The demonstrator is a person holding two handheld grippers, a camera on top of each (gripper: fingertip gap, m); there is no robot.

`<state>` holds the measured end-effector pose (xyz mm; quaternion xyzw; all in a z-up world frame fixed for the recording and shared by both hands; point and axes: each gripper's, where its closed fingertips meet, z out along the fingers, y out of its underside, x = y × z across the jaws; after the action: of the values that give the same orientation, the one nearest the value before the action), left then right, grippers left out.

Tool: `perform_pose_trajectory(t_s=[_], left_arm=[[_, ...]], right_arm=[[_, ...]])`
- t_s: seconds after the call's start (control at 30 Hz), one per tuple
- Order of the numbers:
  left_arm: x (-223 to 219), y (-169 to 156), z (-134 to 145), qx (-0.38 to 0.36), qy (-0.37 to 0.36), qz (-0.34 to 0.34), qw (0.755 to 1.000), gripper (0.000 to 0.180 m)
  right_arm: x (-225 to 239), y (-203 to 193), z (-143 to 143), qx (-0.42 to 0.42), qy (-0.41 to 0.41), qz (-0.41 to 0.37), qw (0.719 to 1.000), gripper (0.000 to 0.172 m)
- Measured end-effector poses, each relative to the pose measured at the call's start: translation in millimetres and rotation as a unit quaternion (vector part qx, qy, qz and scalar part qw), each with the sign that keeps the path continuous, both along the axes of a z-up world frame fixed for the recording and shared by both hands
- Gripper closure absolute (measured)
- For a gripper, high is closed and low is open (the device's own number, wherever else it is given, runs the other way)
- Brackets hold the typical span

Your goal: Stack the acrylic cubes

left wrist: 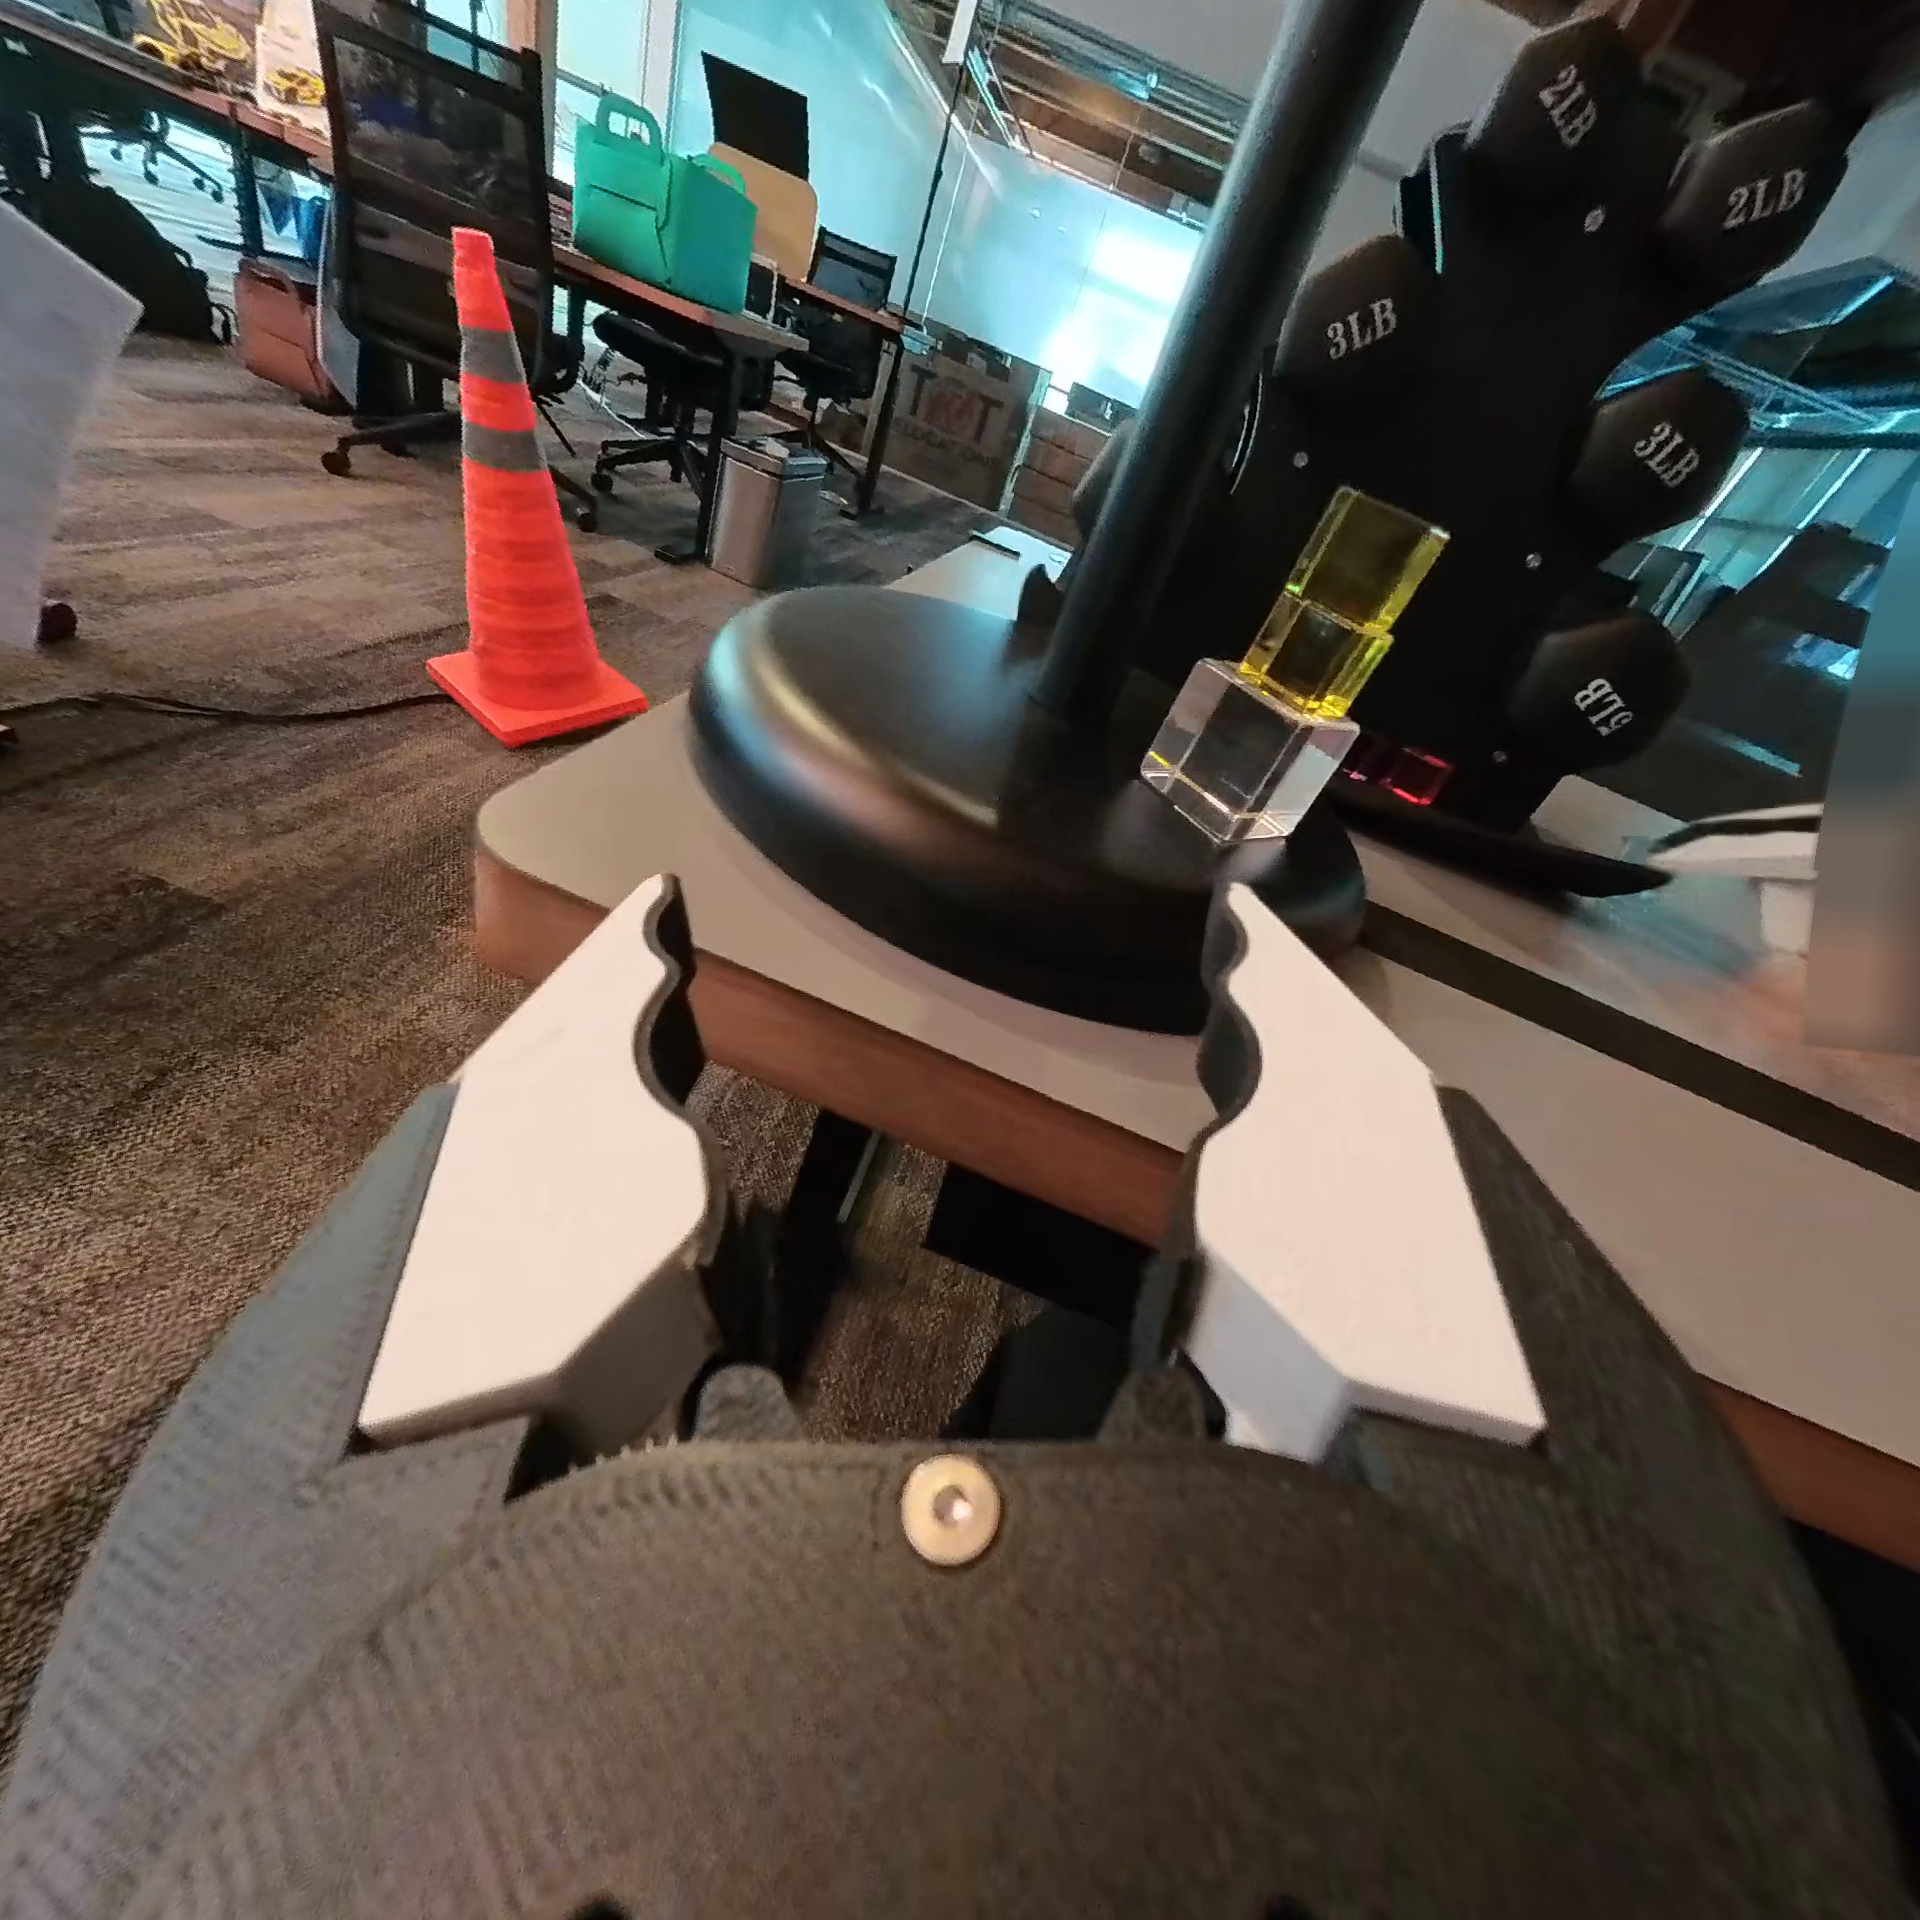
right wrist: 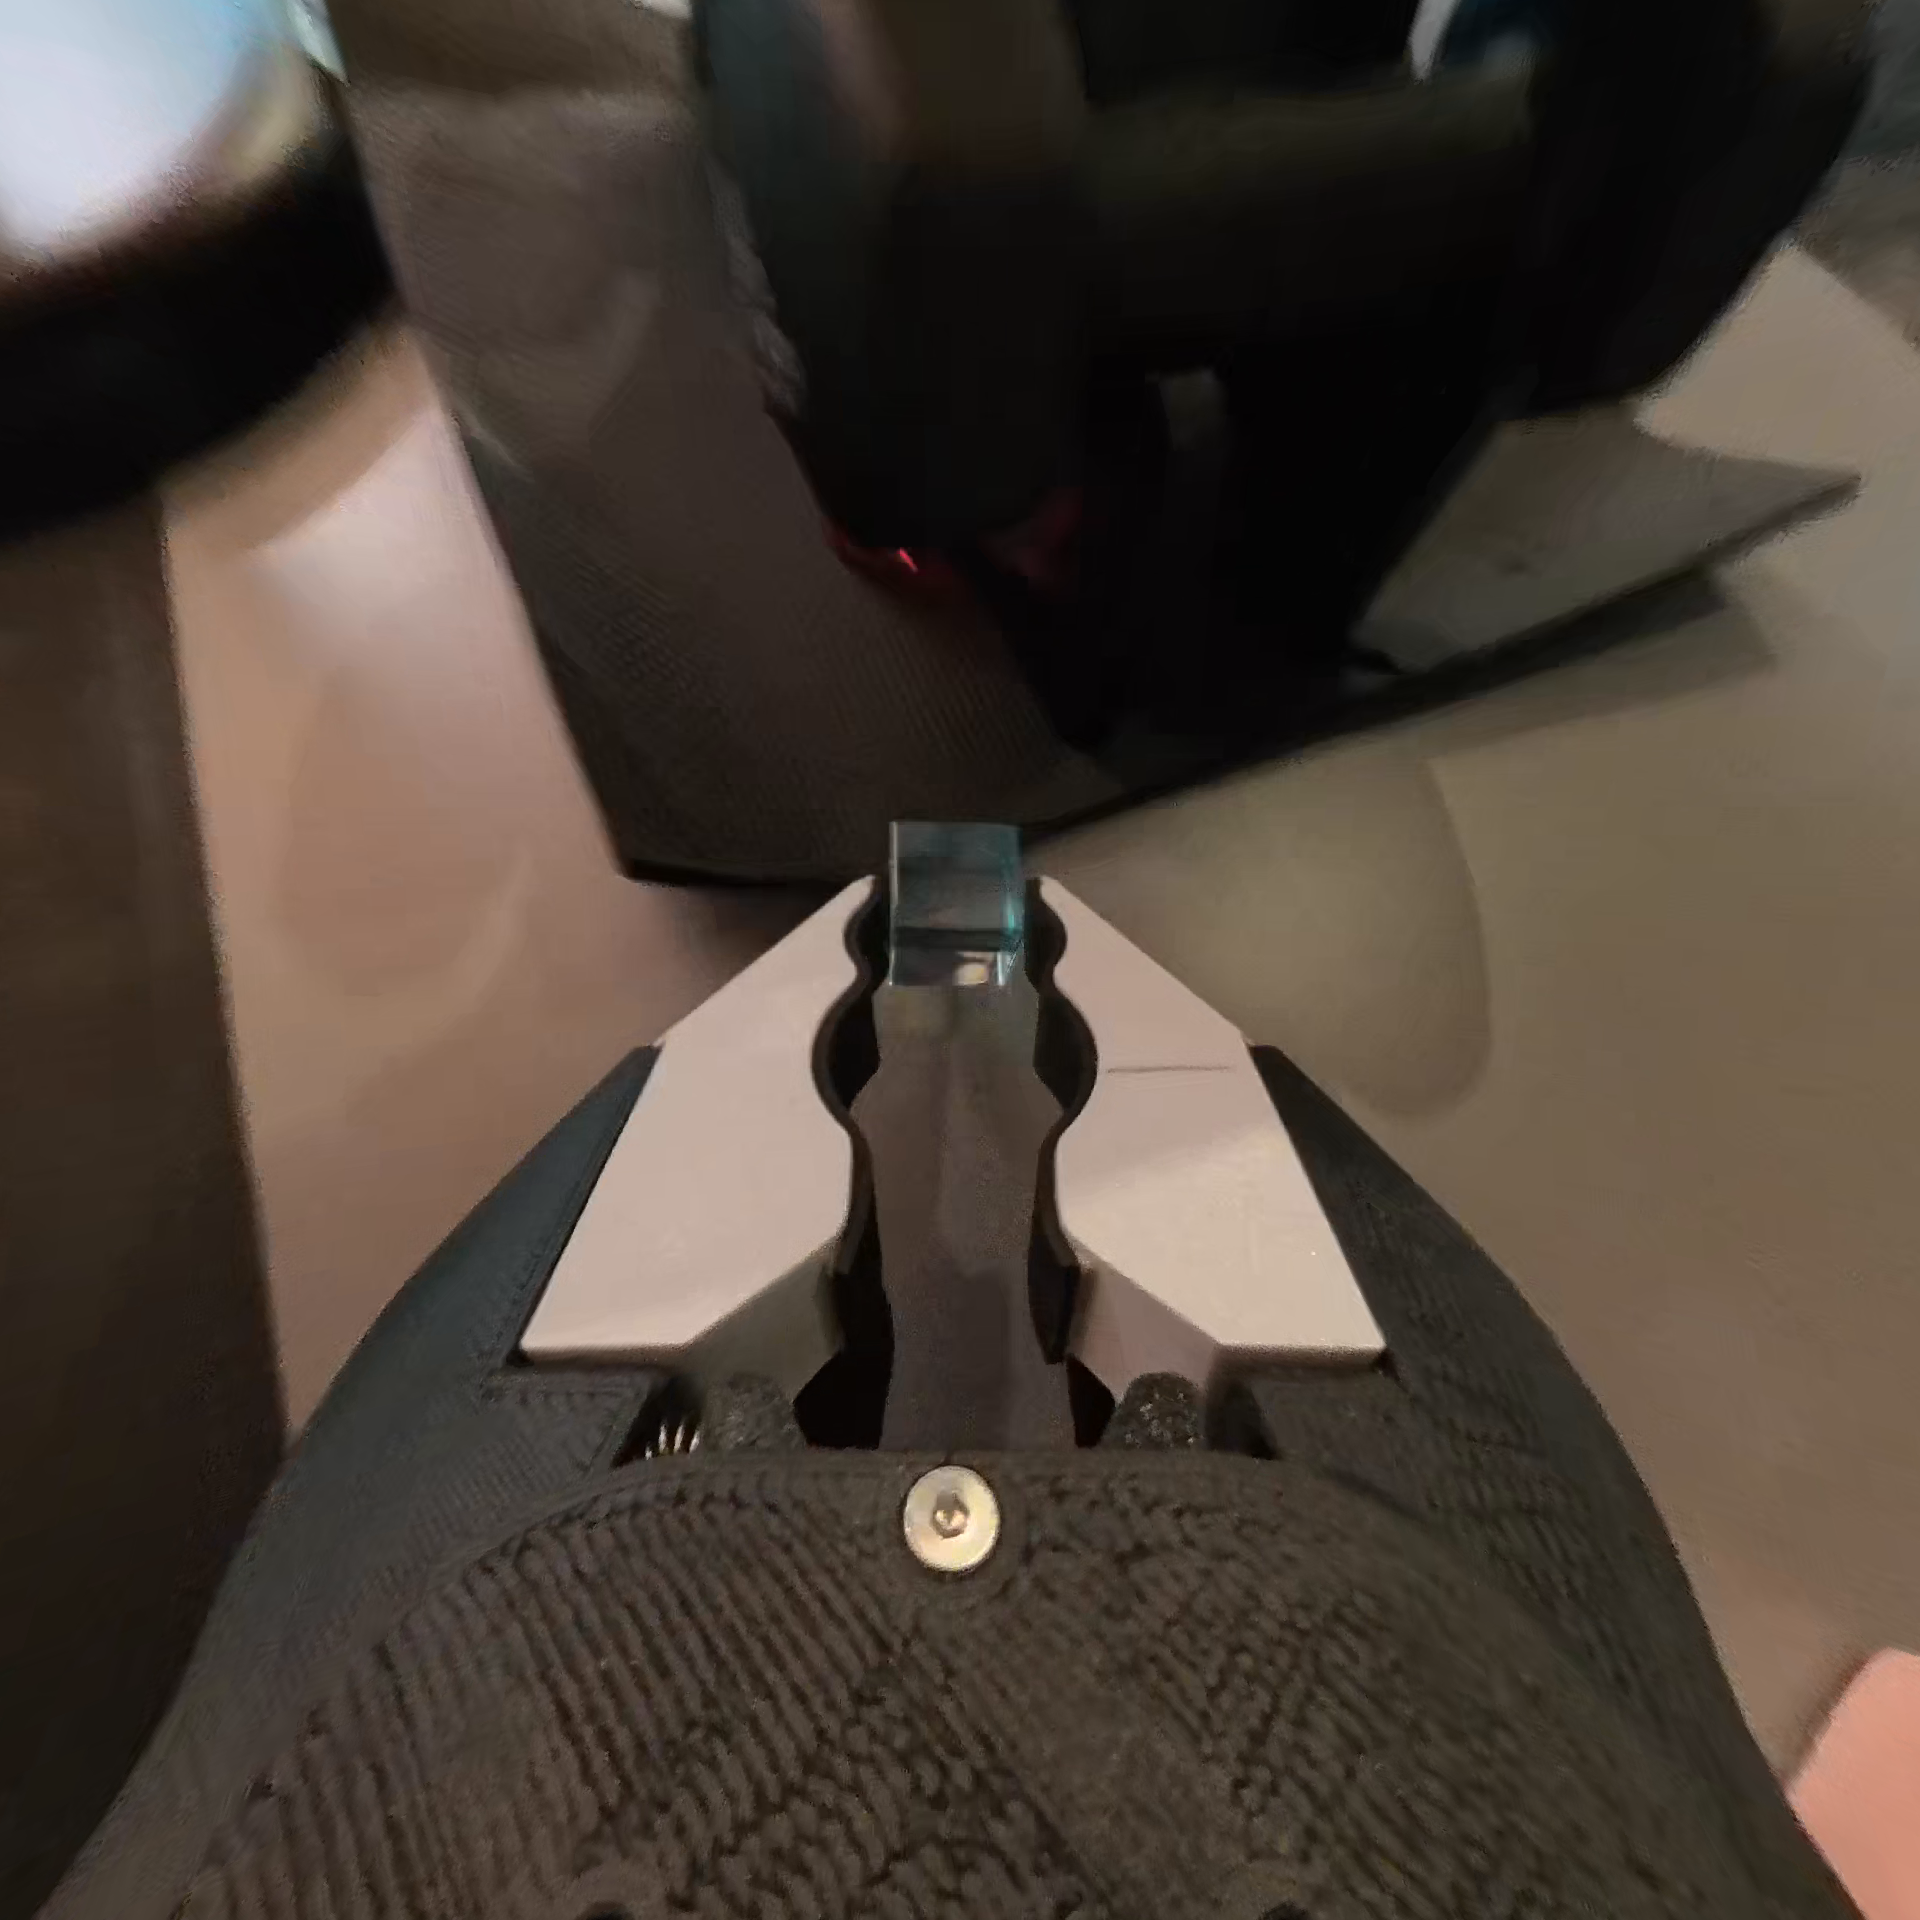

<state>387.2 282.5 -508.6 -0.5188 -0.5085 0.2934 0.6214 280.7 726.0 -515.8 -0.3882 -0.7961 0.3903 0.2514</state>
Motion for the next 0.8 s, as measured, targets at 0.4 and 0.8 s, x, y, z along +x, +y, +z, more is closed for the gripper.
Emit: perform_pose_trajectory(t_s=[0.4, 0.8], left_arm=[[0.2, 10.9, 0.8, -0.010, -0.004, -0.012, 1.000, 0.083], [2.0, 4.3, 2.6, -0.004, 0.001, -0.009, 1.000, 0.083]], right_arm=[[71.1, -291.3, 147.4, -0.035, 0.148, 0.465, 0.872, 0.147], [53.0, -341.2, 105.7, 0.007, 0.028, 0.553, 0.832, 0.147]])
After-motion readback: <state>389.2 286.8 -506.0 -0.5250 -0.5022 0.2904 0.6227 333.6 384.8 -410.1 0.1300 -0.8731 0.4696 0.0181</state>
